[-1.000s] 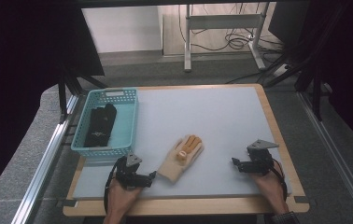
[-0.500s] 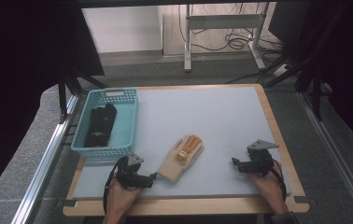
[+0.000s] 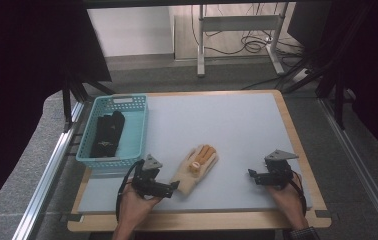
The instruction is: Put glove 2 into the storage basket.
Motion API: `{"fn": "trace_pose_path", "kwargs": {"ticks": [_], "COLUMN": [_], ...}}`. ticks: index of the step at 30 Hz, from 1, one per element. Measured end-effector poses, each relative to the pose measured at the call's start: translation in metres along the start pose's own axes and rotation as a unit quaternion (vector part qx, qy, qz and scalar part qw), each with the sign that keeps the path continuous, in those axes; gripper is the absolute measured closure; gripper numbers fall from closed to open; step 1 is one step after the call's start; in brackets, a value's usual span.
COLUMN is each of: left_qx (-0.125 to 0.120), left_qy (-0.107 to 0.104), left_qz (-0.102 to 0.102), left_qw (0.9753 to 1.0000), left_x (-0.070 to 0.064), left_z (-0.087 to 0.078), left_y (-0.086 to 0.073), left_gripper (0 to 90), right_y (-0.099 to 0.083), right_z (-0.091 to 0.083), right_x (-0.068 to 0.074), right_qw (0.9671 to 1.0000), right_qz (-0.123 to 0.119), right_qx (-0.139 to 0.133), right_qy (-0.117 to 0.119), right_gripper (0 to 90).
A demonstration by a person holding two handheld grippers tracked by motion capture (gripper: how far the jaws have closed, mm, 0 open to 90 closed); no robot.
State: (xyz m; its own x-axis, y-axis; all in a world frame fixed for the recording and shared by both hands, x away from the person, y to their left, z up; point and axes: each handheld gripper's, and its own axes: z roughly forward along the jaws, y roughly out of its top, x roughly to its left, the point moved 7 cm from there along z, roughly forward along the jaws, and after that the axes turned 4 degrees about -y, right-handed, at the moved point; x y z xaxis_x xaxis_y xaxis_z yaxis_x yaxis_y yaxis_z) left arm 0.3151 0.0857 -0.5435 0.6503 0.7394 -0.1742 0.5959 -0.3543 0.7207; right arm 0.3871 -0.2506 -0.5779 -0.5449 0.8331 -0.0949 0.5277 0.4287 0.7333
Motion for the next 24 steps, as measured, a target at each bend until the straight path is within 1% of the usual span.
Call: {"fn": "trace_pose_path", "kwargs": {"ticks": [2,3,7,9,13,14,16,18,20,21,23,24], "left_qx": [0.005,0.011,0.028,0.036,0.048,0.054,0.061,0.068,0.073,0.077,0.082,0.081], "left_qy": [-0.005,-0.009,-0.018,-0.012,-0.008,-0.002,0.002,0.004,0.007,0.006,0.02,0.019], "left_qz": [0.002,0.004,-0.001,0.0,0.002,0.006,0.009,0.013,0.019,0.023,0.039,0.039], "left_qw": [1.0,0.9999,0.9994,0.9993,0.9988,0.9985,0.9981,0.9976,0.9971,0.9967,0.9957,0.9958], "left_x": [-0.004,-0.006,-0.01,-0.01,-0.012,-0.012,-0.013,-0.014,-0.015,-0.017,-0.018,-0.019], "left_z": [0.01,0.017,0.04,0.05,0.066,0.071,0.078,0.084,0.088,0.091,0.093,0.093], "left_y": [0.006,0.01,0.017,0.019,0.023,0.023,0.024,0.025,0.026,0.027,0.027,0.028], "left_gripper": [2.3,2.2,2.0,1.9,2.4,2.7,4.4,7.6,13.3,17.2,25.3,30.1], "right_y": [0.0,0.0,0.0,0.0,0.0,0.0,0.0,0.0,0.0,0.0,0.0,0.0], "right_z": [0.0,0.0,0.0,0.0,0.0,0.0,0.0,0.0,0.0,0.0,0.0,0.0], "right_x": [0.0,0.0,0.0,0.0,0.0,0.0,0.0,0.0,0.0,0.0,0.0,0.0], "right_qw": [1.0,1.0,1.0,1.0,1.0,1.0,1.0,1.0,1.0,1.0,1.0,1.0], "right_qz": [0.0,0.0,0.0,0.0,0.0,0.0,0.0,0.0,0.0,0.0,0.0,0.0], "right_qx": [0.0,0.0,0.0,0.0,-0.001,0.0,-0.001,-0.001,-0.001,-0.001,-0.001,-0.001], "right_qy": [0.0,0.0,0.0,0.0,0.0,0.0,0.0,0.0,0.0,0.0,0.0,0.0], "right_gripper": [18.4,18.4,18.4,18.4,18.4,18.4,18.4,18.4,18.4,18.4,18.4,18.4]}}
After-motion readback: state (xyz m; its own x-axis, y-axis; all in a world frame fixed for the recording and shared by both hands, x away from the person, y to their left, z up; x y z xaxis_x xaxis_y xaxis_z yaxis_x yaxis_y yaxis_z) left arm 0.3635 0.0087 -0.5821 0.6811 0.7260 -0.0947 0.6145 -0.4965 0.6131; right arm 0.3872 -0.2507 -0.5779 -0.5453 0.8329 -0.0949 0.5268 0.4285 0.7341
